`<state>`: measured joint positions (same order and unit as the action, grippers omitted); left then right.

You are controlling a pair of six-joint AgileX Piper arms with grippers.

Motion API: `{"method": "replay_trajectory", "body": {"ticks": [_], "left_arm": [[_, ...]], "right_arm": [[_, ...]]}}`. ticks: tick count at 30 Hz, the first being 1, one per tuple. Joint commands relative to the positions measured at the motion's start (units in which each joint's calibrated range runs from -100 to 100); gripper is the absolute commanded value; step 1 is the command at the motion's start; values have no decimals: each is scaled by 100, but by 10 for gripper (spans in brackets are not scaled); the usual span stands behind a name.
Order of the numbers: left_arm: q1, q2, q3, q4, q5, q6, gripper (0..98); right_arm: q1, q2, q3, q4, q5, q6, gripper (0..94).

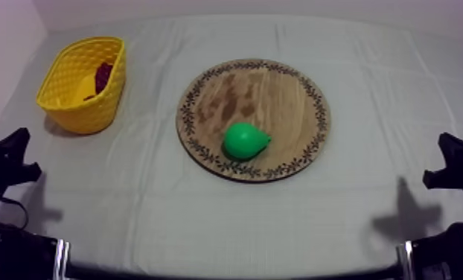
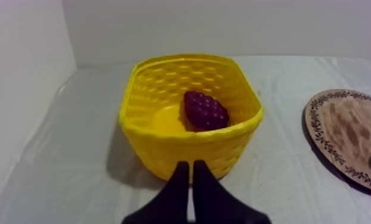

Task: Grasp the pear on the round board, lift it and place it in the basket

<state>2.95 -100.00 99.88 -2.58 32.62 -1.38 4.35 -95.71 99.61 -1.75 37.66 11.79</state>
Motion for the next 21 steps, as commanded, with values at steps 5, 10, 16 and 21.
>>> {"method": "replay_trajectory", "body": {"ticks": [5,10,16,21], "left_arm": [[-15,0,0,-3,-12,-30,0],[-16,0,0,-3,-12,-15,0],[-16,0,0,-3,-12,53,0],[-1,0,0,4,24,143,0]], "right_arm": [[1,-5,5,2,8,1,5],[1,-5,5,2,8,1,5],[1,-5,5,2,8,1,5],[1,-5,5,2,8,1,5]]}}
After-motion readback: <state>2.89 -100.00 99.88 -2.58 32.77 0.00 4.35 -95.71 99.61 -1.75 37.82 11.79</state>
